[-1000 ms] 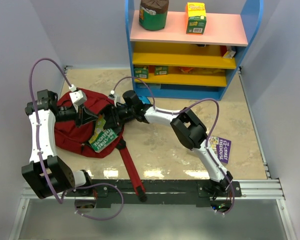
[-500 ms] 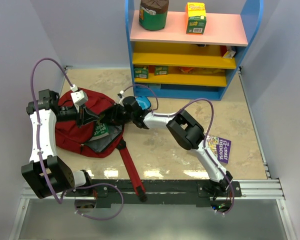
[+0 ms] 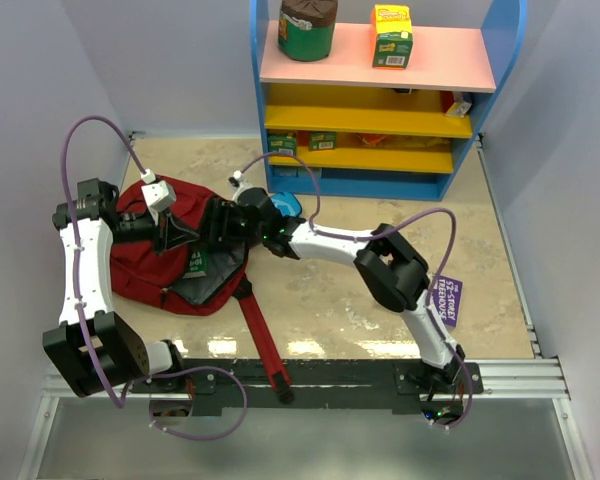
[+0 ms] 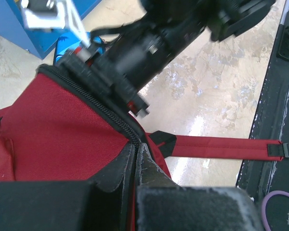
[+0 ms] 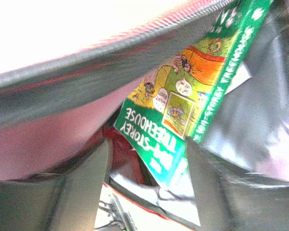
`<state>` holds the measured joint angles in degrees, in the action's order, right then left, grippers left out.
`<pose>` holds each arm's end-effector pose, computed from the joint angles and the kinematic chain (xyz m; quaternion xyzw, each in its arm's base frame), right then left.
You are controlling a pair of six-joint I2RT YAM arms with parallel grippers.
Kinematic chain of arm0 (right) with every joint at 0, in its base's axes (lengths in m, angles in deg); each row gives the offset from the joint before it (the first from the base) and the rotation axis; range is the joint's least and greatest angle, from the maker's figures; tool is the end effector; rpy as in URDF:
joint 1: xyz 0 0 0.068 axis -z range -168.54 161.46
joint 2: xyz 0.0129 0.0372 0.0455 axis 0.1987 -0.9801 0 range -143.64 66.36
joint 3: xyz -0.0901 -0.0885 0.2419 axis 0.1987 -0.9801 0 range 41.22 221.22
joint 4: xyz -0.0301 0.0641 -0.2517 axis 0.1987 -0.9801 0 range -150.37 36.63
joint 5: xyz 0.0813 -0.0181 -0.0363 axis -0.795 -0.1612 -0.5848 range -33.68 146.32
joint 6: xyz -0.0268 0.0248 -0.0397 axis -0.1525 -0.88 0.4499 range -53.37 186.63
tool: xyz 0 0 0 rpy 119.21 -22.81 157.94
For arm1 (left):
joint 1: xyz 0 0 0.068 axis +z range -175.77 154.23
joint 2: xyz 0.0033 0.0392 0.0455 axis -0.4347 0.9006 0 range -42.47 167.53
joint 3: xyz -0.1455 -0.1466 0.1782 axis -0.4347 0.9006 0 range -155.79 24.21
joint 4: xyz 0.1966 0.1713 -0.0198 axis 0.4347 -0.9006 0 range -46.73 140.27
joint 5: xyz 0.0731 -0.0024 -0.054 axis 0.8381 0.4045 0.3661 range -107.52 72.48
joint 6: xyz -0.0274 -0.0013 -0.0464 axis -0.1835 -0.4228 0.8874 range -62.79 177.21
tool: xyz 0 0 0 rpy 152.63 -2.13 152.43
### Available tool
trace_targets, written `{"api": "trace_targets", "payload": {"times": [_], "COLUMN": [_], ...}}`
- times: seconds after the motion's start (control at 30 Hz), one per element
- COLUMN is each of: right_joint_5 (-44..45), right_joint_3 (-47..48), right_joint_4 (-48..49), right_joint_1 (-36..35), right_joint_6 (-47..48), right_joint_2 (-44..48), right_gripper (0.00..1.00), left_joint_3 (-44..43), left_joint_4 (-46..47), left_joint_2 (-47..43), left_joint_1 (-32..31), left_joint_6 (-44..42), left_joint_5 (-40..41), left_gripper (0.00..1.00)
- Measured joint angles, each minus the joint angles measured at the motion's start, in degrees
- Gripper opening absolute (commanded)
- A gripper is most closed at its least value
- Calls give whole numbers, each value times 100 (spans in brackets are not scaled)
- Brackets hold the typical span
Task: Pack the student bag
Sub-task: Place the book in the student bag.
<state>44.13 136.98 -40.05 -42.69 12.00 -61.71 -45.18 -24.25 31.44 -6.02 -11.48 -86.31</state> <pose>0.3013 0.4298 0.2058 -0.0583 0.8097 0.5198 0.2660 0.2111 0.0405 0.3224 0.3893 0.7253 -0.3481 0.4486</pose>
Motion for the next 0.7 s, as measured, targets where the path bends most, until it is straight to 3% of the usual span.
{"api": "trace_targets", "payload": {"times": [0.17,0.33,0.57,0.6,0.63,0.7], "right_joint_5": [179,387,555,540,520,522], "right_joint_3": [-498,-284,103,214,363,601], "right_joint_4": [127,-129,-396,-428,-452,-509], "right_joint_1": [-4,-138,-437,-463,-492,-546], "right_joint_6": [487,741,837,835,839,861], "right_joint_2": [468,116,-420,-463,-520,-612], "right_gripper": [18,0,1,6,25,41], "left_joint_3": [0,-7,-26,-26,-26,-26], "left_joint_4": [0,0,0,-2,0,0], "left_joint_2": [2,2,2,2,2,2], "left_joint_1": [0,0,0,0,0,0], "left_joint_6": [7,13,50,50,50,50], "left_joint_5": [0,0,-4,-4,-4,-7], "left_gripper": [0,0,0,0,0,0]}}
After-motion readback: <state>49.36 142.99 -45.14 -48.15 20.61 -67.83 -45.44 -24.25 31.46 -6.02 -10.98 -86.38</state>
